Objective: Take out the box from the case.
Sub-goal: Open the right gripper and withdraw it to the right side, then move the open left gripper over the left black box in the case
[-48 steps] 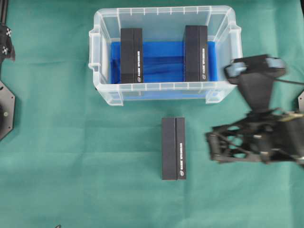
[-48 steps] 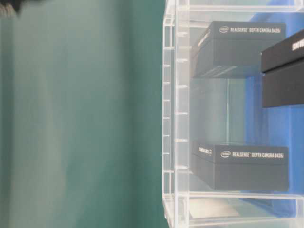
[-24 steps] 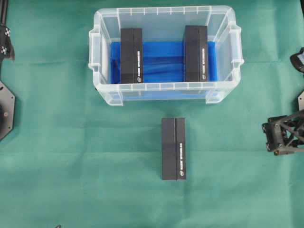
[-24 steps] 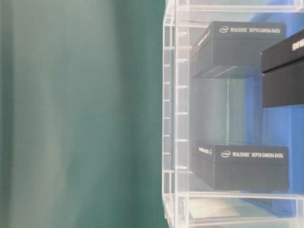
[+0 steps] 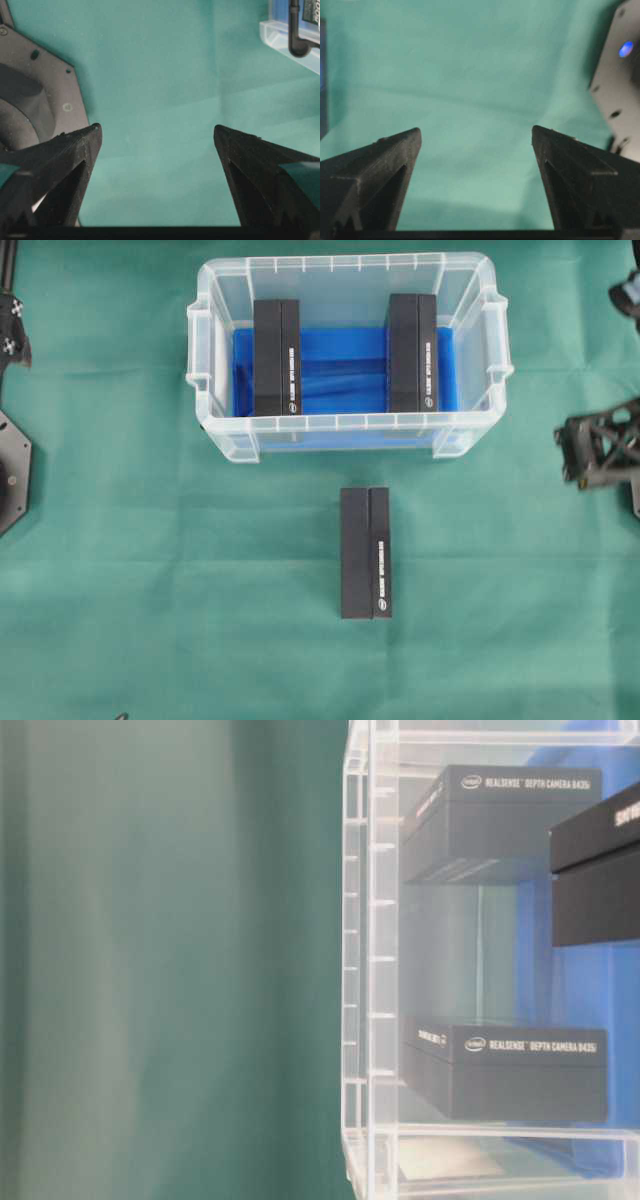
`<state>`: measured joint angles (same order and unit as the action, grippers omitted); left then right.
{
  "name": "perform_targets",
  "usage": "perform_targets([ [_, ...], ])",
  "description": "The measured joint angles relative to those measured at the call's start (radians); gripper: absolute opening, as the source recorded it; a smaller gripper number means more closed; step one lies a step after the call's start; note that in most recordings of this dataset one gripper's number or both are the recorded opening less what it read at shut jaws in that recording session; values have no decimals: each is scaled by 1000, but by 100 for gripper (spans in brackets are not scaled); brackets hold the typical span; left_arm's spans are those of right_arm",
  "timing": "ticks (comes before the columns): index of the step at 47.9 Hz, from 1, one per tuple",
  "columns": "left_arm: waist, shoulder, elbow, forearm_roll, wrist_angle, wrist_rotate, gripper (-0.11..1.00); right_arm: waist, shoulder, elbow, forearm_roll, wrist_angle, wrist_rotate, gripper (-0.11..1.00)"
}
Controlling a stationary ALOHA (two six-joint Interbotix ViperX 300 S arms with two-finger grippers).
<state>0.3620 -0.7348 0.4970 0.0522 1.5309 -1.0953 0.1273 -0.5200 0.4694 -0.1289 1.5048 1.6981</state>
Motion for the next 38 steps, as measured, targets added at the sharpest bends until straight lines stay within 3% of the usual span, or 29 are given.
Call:
perform_targets([
  [23,0,0,0,2,2,-5,98,-436,-20,44,2,-117,-437,87],
  [30,0,2,0,2,2,-6,98,-525,-12,46,5,-120,-523,87],
  [38,0,2,0,2,2,-5,98,-566,-9,46,6,-121,-546,87],
])
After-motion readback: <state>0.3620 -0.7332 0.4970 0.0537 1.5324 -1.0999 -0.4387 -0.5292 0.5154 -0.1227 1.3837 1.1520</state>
